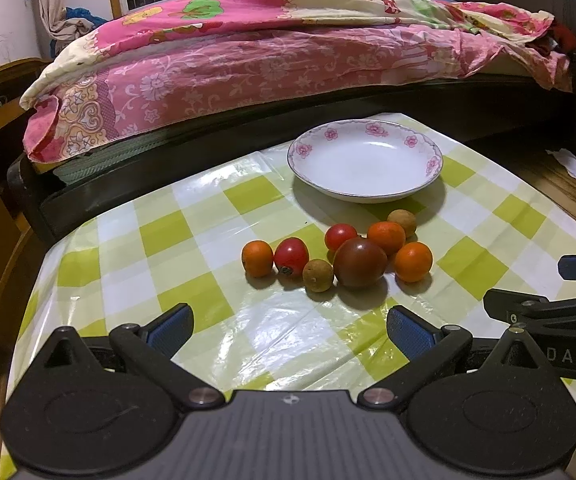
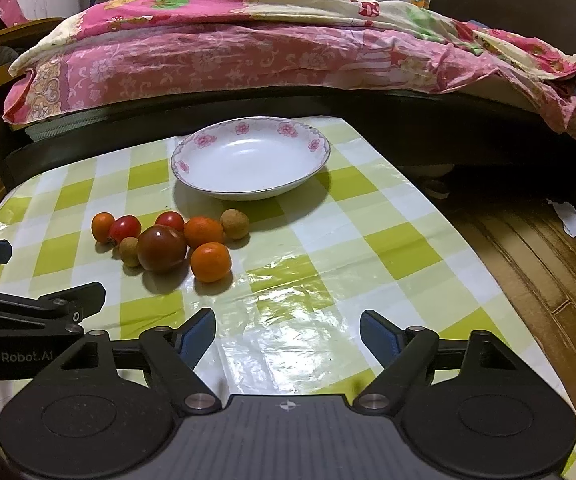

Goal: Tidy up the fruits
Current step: 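Move both tools toward the fruit cluster beside the white plate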

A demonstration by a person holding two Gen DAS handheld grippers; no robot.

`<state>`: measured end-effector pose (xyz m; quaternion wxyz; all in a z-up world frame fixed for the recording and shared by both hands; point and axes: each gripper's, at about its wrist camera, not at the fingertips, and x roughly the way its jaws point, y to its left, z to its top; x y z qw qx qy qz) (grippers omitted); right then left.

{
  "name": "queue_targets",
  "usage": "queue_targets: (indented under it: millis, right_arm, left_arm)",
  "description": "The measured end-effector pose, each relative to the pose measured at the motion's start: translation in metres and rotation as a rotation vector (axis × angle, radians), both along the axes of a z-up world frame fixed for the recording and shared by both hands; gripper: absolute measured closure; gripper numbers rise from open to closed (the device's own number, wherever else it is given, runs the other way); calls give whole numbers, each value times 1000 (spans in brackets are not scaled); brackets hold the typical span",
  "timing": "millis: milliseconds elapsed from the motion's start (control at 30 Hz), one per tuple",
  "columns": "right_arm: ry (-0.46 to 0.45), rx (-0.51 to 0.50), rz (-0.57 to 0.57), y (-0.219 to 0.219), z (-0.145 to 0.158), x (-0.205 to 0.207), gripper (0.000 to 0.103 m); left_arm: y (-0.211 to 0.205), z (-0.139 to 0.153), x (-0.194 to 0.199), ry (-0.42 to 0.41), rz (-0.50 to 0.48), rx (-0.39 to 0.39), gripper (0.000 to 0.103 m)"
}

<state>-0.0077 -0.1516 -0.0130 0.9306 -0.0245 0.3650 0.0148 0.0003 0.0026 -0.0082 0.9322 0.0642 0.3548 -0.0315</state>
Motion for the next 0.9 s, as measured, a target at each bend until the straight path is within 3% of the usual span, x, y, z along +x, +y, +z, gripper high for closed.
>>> queue_targets:
  millis: [333,767,900]
  right_arm:
    - [9,14,29,3,-1,10,31]
    - [42,-1,166,15,-7,41,33]
    - [56,-9,205,19,-12,53,38]
  left_arm:
    - [2,-2,4,-2,-18,7,0]
    - [13,-11,23,1,-41,27,0]
    - [17,-16,32,-1,-65,24,0]
